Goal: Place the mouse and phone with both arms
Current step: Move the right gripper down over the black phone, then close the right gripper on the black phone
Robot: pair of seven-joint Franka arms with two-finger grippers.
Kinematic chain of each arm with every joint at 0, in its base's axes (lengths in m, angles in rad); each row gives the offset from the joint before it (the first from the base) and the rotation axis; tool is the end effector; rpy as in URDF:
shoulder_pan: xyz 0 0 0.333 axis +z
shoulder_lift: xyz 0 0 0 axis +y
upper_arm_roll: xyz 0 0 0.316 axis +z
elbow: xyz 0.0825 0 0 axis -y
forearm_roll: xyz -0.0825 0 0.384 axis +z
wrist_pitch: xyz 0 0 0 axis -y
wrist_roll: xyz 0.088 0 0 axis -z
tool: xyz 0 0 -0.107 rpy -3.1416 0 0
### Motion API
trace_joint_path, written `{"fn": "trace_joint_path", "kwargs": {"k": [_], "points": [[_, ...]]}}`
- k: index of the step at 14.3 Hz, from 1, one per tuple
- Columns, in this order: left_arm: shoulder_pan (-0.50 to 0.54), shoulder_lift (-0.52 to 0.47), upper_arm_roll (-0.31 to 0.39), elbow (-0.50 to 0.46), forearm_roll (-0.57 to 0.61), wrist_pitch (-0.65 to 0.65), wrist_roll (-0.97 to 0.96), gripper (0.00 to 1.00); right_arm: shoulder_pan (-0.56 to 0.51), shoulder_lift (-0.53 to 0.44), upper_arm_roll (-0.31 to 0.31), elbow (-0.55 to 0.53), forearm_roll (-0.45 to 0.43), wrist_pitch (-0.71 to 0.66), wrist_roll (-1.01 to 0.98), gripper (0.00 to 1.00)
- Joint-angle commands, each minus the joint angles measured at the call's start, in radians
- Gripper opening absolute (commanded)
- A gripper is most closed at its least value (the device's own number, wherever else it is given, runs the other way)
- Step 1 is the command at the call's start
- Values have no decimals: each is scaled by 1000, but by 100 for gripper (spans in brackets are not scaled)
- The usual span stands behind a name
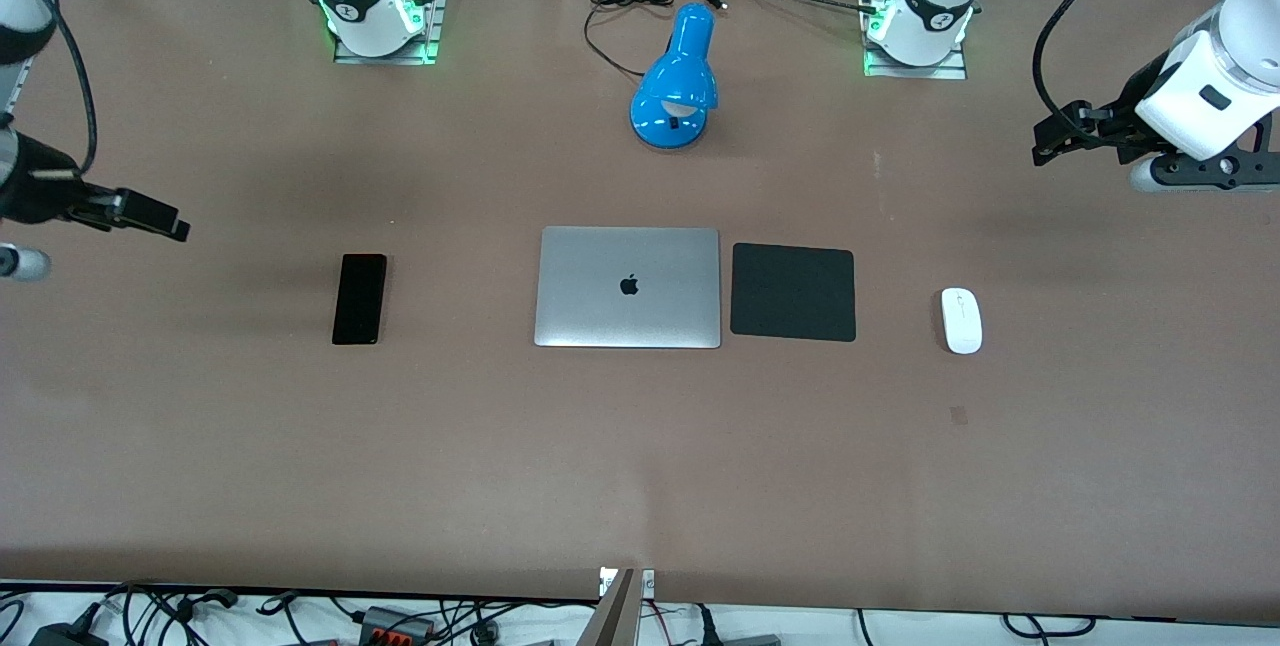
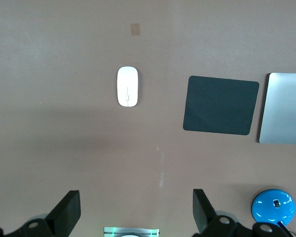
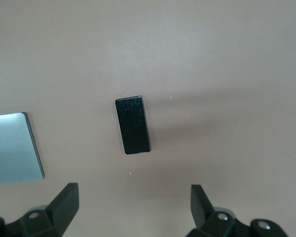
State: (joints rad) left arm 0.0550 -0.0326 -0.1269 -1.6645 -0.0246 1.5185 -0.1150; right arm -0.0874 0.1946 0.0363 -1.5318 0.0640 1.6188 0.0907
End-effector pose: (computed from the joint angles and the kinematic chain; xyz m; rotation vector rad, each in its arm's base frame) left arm 0.5342 -0.0423 0.5940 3.1259 0.0680 -0.1801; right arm 0.6097 -0.0264 0.5336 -3.0600 0.2278 0.1672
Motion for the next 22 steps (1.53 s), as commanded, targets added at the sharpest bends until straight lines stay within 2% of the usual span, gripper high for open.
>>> {"fn": "trace_joint_path", "kwargs": {"k": [1, 3, 6, 7, 9, 15, 22], "points": [[6, 13, -7, 31, -23, -23, -9, 100, 2, 118, 14, -1, 19, -20, 7, 100], [6, 17, -7, 31, -23, -21, -9, 100, 30, 205, 14, -20, 27, 54, 12, 100], [6, 30, -7, 32, -23, -14, -9, 100, 104, 244, 13, -187, 4, 264, 139, 100], [6, 30, -7, 31, -21, -15, -9, 100, 126, 244, 11, -242, -15, 342, 141, 100], [6, 30, -7, 31, -21, -17, -9, 100, 170, 258, 11, -323, -123, 455, 144, 100], [6, 30, -7, 31, -21, -17, -9, 100, 153, 301, 8, -361, -131, 507, 150, 100], [6, 28, -7, 29, -21, -26, -9, 100, 141, 302, 7, -470, -130, 667, 150, 100]]}}
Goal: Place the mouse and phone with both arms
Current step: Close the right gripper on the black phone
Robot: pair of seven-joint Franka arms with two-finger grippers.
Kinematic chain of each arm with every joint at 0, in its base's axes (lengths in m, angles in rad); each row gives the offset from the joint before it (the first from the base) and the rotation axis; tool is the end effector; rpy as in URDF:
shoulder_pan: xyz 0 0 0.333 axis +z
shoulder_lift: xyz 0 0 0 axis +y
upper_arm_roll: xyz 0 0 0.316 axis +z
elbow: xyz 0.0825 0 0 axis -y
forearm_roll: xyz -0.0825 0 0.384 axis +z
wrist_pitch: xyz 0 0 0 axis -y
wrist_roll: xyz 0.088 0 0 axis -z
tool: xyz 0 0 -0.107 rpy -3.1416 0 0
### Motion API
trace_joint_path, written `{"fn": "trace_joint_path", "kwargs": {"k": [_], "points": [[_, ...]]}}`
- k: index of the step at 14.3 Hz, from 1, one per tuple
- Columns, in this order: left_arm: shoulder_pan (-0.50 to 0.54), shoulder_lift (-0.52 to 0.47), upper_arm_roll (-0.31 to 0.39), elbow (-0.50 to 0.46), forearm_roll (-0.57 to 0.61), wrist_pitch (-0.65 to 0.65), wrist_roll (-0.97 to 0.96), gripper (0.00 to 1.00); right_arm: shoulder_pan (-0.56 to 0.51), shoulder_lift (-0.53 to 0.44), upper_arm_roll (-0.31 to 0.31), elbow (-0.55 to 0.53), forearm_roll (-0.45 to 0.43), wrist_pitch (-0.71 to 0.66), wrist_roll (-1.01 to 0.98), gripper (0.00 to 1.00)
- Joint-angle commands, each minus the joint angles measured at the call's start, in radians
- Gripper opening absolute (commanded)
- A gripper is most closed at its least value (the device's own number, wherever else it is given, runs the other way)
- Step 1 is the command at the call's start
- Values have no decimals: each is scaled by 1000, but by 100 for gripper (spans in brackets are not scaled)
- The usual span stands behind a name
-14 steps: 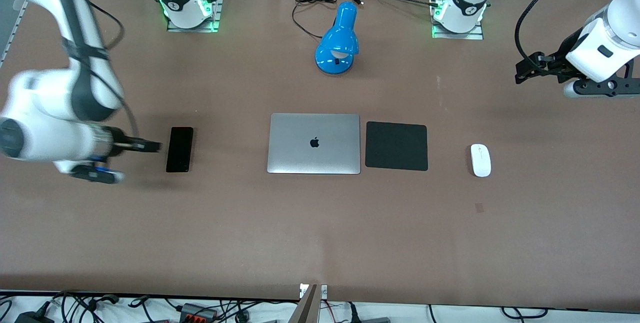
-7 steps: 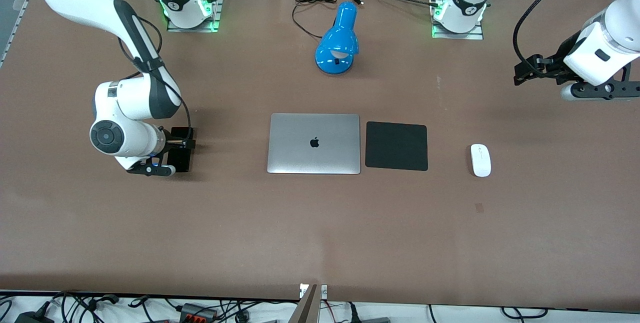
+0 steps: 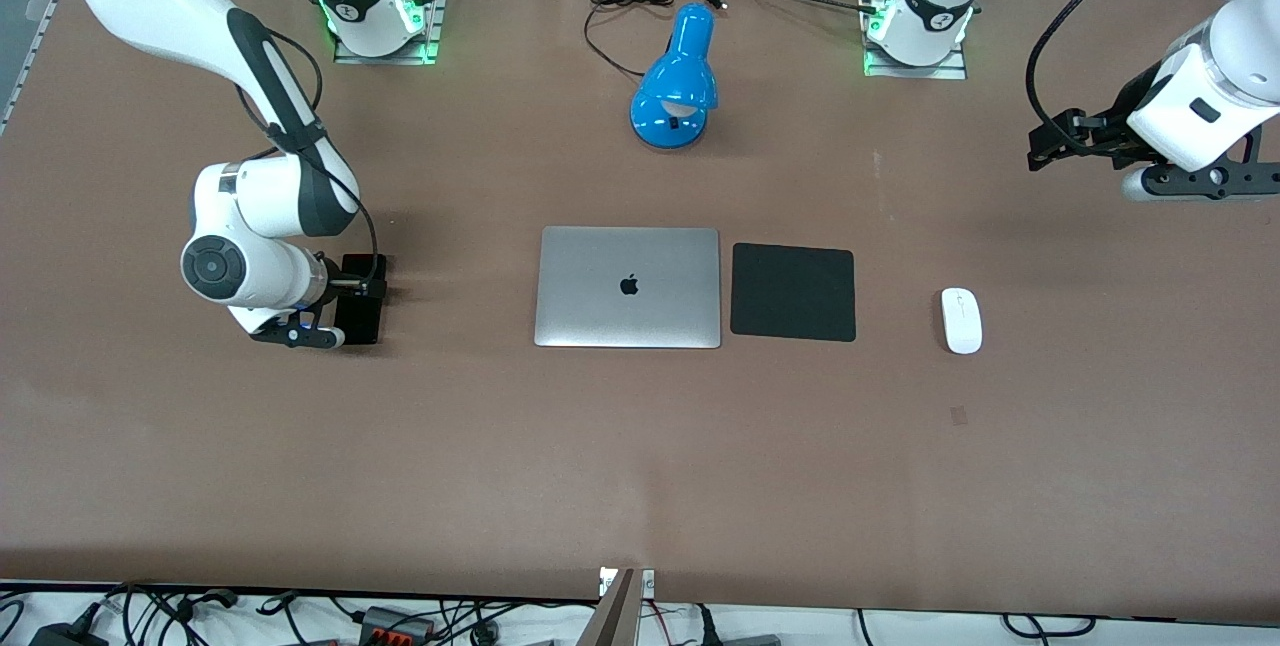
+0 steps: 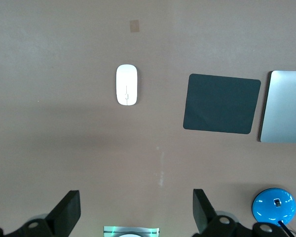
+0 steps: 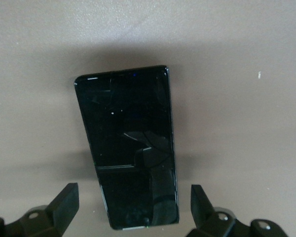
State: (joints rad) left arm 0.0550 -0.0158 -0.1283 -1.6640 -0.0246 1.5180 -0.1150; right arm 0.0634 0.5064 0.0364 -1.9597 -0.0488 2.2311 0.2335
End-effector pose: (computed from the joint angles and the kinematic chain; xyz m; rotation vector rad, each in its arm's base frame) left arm 0.5384 -0.0428 0.5853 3.1238 0.0658 -0.2063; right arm 0.5879 0.0571 0.1969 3.0622 -0.1559 -0.3517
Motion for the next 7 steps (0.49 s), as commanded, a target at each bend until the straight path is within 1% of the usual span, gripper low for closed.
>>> {"fn": "trace_joint_path", "kwargs": {"k": [1, 7], "points": [[6, 11, -5, 29, -21, -25, -9, 100, -11, -8, 7, -56, -17, 77, 7, 100], [6, 13, -5, 30, -21, -25, -11, 100, -11, 3, 7, -83, -17, 131, 7, 100]]}}
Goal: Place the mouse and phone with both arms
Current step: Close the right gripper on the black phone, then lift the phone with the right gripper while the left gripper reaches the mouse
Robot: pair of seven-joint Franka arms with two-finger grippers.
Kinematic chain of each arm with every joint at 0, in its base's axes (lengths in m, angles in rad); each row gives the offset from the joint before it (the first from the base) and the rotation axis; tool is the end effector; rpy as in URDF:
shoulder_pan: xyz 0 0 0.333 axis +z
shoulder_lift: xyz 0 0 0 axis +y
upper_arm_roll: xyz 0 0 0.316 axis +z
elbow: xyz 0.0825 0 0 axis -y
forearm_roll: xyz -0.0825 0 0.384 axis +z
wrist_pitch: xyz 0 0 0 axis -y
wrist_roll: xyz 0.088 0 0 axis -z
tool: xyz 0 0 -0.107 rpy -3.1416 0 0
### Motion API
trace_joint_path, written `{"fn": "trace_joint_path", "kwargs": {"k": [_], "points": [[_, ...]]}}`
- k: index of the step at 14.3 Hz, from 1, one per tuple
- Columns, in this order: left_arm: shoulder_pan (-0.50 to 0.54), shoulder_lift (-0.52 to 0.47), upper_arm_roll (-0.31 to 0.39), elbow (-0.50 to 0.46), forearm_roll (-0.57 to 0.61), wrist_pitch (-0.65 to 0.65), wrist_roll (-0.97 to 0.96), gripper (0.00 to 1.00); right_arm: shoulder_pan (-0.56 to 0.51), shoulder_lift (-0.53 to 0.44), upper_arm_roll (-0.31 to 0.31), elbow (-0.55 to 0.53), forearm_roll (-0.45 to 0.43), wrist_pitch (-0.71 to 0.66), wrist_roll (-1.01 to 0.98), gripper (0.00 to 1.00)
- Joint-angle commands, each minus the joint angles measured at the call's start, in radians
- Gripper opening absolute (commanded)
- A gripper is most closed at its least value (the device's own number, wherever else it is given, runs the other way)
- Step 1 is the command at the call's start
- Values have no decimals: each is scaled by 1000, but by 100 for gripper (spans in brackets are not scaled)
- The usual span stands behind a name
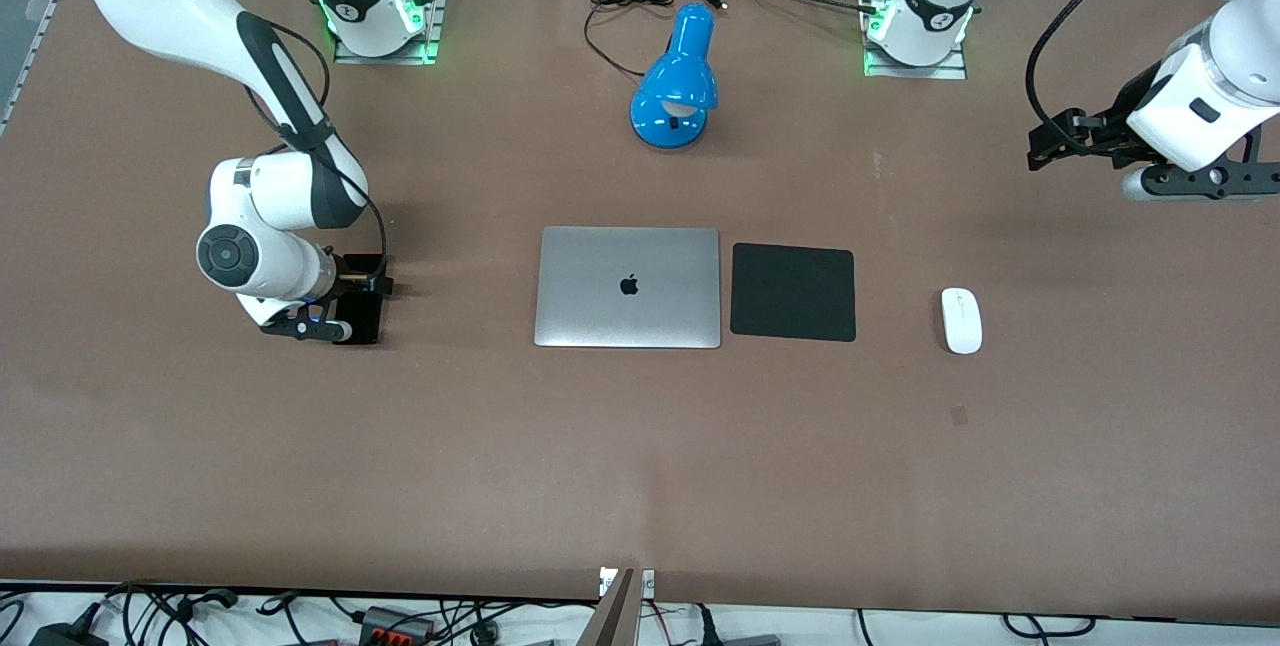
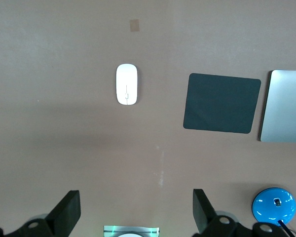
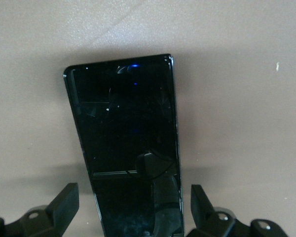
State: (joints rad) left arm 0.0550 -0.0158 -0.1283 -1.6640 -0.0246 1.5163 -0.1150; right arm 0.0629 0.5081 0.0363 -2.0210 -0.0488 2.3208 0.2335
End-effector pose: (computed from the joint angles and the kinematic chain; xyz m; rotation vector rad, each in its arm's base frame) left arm 0.5382 -0.0428 0.5851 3.1238 0.0658 -0.2090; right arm 0.5754 0.0564 0.1795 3.0737 -0.1539 -0.3127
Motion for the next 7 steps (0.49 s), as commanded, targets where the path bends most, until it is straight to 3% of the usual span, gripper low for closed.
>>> {"fn": "trace_joint_path", "kwargs": {"k": [1, 7], "points": [[6, 13, -5, 29, -21, -24, -11, 100, -11, 1, 7, -30, -17, 52, 6, 100], [5, 34, -2, 32, -11, -34, -3, 100, -21, 9, 7, -45, -19, 78, 0, 100]]}}
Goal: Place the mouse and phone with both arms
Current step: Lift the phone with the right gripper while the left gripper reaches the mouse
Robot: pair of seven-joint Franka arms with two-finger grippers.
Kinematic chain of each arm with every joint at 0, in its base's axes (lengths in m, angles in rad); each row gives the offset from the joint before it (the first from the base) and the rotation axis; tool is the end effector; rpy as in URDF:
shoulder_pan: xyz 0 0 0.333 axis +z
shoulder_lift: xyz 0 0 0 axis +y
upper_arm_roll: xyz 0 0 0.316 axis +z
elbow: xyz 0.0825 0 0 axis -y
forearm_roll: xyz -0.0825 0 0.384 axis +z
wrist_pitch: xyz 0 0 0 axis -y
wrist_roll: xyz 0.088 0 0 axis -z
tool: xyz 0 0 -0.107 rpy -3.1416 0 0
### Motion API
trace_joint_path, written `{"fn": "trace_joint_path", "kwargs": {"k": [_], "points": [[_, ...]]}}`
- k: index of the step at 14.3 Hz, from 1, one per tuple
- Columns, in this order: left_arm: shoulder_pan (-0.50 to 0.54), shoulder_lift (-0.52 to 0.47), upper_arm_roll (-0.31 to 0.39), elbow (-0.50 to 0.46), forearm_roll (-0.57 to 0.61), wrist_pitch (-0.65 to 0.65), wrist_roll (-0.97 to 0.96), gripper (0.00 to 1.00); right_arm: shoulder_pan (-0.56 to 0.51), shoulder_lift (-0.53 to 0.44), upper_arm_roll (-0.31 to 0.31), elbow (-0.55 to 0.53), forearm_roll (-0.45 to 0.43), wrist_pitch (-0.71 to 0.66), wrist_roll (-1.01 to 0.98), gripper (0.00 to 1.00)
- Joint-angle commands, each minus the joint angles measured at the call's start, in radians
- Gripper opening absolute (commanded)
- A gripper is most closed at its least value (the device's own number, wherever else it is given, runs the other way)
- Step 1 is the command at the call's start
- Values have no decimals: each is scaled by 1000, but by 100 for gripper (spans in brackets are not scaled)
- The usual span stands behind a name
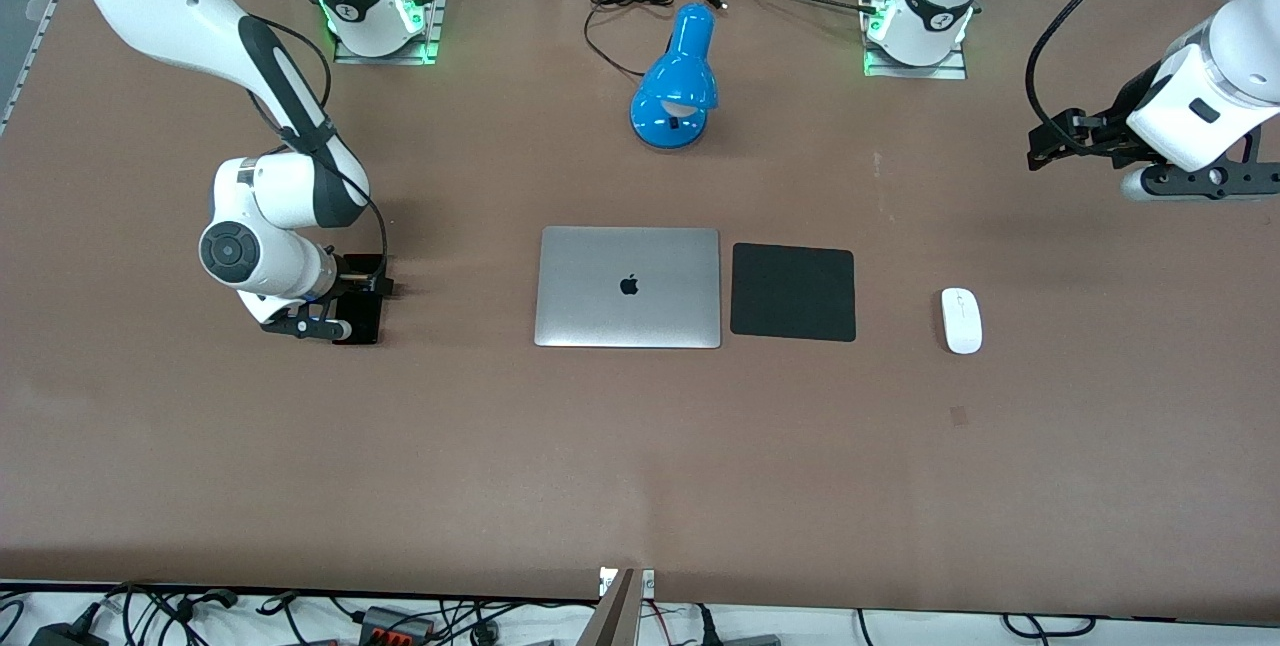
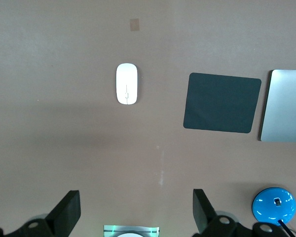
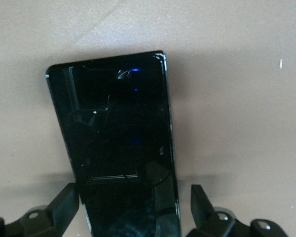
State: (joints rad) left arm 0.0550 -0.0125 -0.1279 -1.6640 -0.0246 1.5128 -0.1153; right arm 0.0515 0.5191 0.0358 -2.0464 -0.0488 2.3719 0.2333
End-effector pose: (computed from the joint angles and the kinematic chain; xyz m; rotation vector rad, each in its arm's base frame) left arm 0.5387 -0.0425 0.5831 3.1233 0.0669 -0.2196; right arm 0.5704 0.0496 0.1676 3.0802 -0.1706 -0.2917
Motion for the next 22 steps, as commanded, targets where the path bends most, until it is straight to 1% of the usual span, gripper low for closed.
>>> {"fn": "trace_joint_path", "kwargs": {"k": [1, 3, 5, 6, 7, 8, 9, 11, 12, 14, 16, 17, 18, 20, 22], "points": [[8, 46, 1, 30, -12, -70, 2, 100, -10, -2, 7, -30, -17, 44, 0, 100], [6, 101, 1, 36, -24, -147, 2, 100, -9, -2, 7, -52, -17, 82, 0, 100], [5, 137, 2, 49, -38, -175, 8, 100, -7, -5, 7, -54, -19, 86, -5, 100], [6, 161, 2, 40, -29, -172, 6, 100, 1, -8, 9, -54, -19, 84, -5, 85], [6, 190, 2, 29, -25, -162, 6, 100, 8, -13, 9, -54, -19, 81, -3, 67], [12, 224, 4, 26, -24, -131, 8, 100, 8, -13, 12, -54, -19, 76, -3, 55], [35, 252, 5, 17, -23, -72, 11, 100, 10, -14, 15, -52, -19, 76, -3, 48], [51, 322, 5, 10, -17, 57, 58, 100, 10, -22, 18, -47, -20, 75, -3, 41], [57, 357, 7, 3, 6, 110, 75, 100, 17, -25, 21, -44, -20, 73, -2, 38], [66, 405, 5, -67, 75, 278, 91, 100, 50, -34, 32, -40, -19, 72, 11, 38], [81, 449, 5, -140, 80, 415, 104, 100, 103, -34, 32, -26, -13, 72, 14, 37], [89, 469, 5, -152, 81, 455, 106, 100, 135, -31, 32, -17, -11, 73, 44, 37], [89, 489, 5, -161, 81, 493, 121, 100, 168, -27, 32, -3, -13, 73, 120, 37], [115, 514, 5, -180, 81, 567, 195, 100, 224, -21, 32, 14, -14, 73, 249, 37], [138, 543, 4, -203, 81, 669, 259, 100, 266, 5, 32, 35, -13, 76, 265, 37]]}}
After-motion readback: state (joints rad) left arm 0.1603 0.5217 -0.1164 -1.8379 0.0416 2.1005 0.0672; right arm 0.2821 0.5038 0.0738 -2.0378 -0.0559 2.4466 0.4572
